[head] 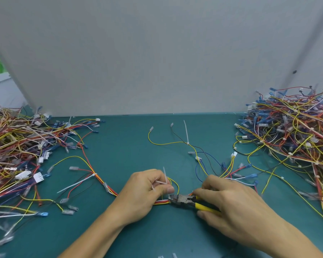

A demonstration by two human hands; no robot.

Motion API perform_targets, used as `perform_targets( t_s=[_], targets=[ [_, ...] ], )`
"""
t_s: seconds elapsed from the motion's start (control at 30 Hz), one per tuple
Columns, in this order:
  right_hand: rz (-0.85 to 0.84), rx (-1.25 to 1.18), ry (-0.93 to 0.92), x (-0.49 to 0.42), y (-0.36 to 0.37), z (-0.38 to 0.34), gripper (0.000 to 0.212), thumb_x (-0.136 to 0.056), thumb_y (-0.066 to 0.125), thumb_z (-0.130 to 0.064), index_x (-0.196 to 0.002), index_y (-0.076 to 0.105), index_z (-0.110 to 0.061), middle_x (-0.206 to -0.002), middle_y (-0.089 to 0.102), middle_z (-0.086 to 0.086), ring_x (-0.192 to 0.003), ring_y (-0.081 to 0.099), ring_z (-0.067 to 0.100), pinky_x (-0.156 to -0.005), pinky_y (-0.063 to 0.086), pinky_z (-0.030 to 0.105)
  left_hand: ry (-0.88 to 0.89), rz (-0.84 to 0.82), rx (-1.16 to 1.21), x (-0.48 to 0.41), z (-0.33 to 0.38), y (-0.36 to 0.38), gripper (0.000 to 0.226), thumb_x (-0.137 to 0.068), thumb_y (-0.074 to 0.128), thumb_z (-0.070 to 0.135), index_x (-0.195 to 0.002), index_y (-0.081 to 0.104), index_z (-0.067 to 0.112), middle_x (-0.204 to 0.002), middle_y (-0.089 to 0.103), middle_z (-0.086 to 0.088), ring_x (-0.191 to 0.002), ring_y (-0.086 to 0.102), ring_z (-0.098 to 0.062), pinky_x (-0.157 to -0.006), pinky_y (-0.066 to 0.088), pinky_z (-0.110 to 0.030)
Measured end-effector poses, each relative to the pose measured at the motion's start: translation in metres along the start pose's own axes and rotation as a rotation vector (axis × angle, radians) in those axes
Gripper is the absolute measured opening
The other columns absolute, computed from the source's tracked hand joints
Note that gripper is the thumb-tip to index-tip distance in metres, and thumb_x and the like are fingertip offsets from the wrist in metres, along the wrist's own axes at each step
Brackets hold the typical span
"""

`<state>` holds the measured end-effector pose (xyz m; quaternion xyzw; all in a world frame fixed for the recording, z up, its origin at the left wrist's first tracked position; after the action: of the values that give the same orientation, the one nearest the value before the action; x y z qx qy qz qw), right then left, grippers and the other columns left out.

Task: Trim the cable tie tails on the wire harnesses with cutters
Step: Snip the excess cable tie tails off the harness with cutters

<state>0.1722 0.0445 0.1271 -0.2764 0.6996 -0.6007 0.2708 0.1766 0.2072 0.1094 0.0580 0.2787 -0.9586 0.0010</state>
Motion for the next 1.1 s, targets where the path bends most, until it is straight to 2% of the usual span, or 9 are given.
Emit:
perform_targets(
  t_s=[0.2, 0.4, 0.53, 0.63, 0.8, 0.9, 1.0, 1.07, 1.1],
  targets=[
    [0.021, -0.016, -0.065, -0.001, -0.002, -0.002, 0.033, -0.091, 0.041, -0.054, -0.114, 0.056, -0.035, -0.110, 0.047, -0.017, -0.095, 0.050, 0.011, -0.072, 0.033, 0.024, -0.010, 0.000, 0.002, 0.000, 0.001, 0.000, 0.026, -0.084, 0.071, 0.016, -0.062, 0.057, 0.025, -0.049, 0.049, 0.018, -0.048, 0.039, -0.003, -0.052, 0.032, -0.011],
    [0.070, 0.065, -0.076, -0.001, -0.009, -0.004, 0.020, -0.082, 0.055, -0.047, -0.094, 0.064, -0.034, -0.092, 0.055, -0.016, -0.072, 0.056, 0.011, -0.053, 0.038, 0.023, -0.010, -0.001, 0.001, 0.000, 0.002, 0.000, 0.026, -0.083, 0.071, 0.016, -0.063, 0.057, 0.023, -0.047, 0.048, 0.018, -0.046, 0.039, -0.003, -0.051, 0.030, -0.011],
    [0.124, 0.106, -0.112, -0.001, -0.010, -0.008, 0.015, -0.080, 0.056, -0.042, -0.087, 0.065, -0.032, -0.085, 0.056, -0.013, -0.064, 0.055, 0.013, -0.047, 0.038, 0.022, -0.004, -0.002, -0.017, 0.001, 0.003, 0.000, 0.026, -0.084, 0.071, 0.017, -0.063, 0.056, 0.023, -0.047, 0.048, 0.019, -0.047, 0.039, -0.002, -0.051, 0.030, -0.011],
    [0.153, 0.155, -0.130, -0.001, -0.011, -0.009, 0.011, -0.078, 0.062, -0.041, -0.084, 0.066, -0.032, -0.083, 0.056, -0.014, -0.060, 0.054, 0.013, -0.047, 0.032, 0.022, -0.002, 0.002, -0.016, 0.001, 0.004, -0.001, 0.027, -0.084, 0.071, 0.016, -0.063, 0.056, 0.024, -0.048, 0.049, 0.019, -0.047, 0.039, -0.002, -0.052, 0.030, -0.011],
    [0.161, 0.141, -0.144, 0.000, -0.012, -0.012, 0.010, -0.081, 0.062, -0.039, -0.084, 0.066, -0.031, -0.081, 0.057, -0.013, -0.061, 0.055, 0.014, -0.046, 0.037, 0.023, 0.010, 0.004, -0.015, 0.001, 0.004, 0.000, 0.024, -0.084, 0.071, 0.017, -0.064, 0.057, 0.021, -0.048, 0.048, 0.018, -0.048, 0.039, -0.003, -0.052, 0.030, -0.012],
    [0.173, 0.157, -0.128, 0.001, -0.014, -0.013, 0.009, -0.078, 0.065, -0.040, -0.080, 0.065, -0.031, -0.078, 0.056, -0.014, -0.059, 0.055, 0.013, -0.044, 0.029, 0.023, 0.013, 0.010, 0.008, 0.001, 0.002, 0.000, 0.027, -0.084, 0.071, 0.017, -0.062, 0.056, 0.024, -0.050, 0.048, 0.016, -0.048, 0.038, -0.004, -0.052, 0.029, -0.013],
    [0.177, 0.115, -0.105, 0.001, -0.013, -0.013, 0.015, -0.083, 0.055, -0.044, -0.083, 0.063, -0.031, -0.080, 0.055, -0.013, -0.060, 0.055, 0.015, -0.042, 0.035, 0.024, 0.002, 0.017, 0.085, 0.002, -0.001, -0.002, 0.029, -0.086, 0.069, 0.019, -0.060, 0.058, 0.027, -0.048, 0.043, 0.014, -0.049, 0.033, -0.004, -0.053, 0.028, -0.016],
    [0.192, 0.067, -0.057, 0.001, -0.015, -0.008, 0.022, -0.087, 0.045, -0.046, -0.088, 0.061, -0.031, -0.084, 0.052, -0.012, -0.061, 0.053, 0.015, -0.042, 0.038, 0.026, -0.019, 0.069, 0.231, 0.002, -0.001, -0.009, 0.020, -0.084, 0.066, 0.027, -0.065, 0.061, 0.026, -0.052, 0.038, 0.010, -0.053, 0.031, -0.012, -0.054, 0.027, -0.024],
    [0.210, 0.062, -0.031, 0.000, -0.018, -0.007, 0.021, -0.086, 0.043, -0.045, -0.089, 0.059, -0.031, -0.086, 0.051, -0.013, -0.060, 0.052, 0.014, -0.042, 0.036, 0.026, -0.036, 0.119, 0.322, 0.001, -0.002, -0.015, 0.016, -0.082, 0.063, 0.028, -0.067, 0.060, 0.024, -0.055, 0.038, 0.002, -0.056, 0.031, -0.017, -0.055, 0.027, -0.028]
  ],
)
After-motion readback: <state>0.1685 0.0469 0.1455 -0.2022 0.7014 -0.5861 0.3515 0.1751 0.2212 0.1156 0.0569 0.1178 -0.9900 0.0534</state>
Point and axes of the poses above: each hand's wrist, its own x-axis away from the middle knuckle, its own y-axis out of the palm, z = x × y, the point moved 9 cm from there along -x, towards the middle knuckle
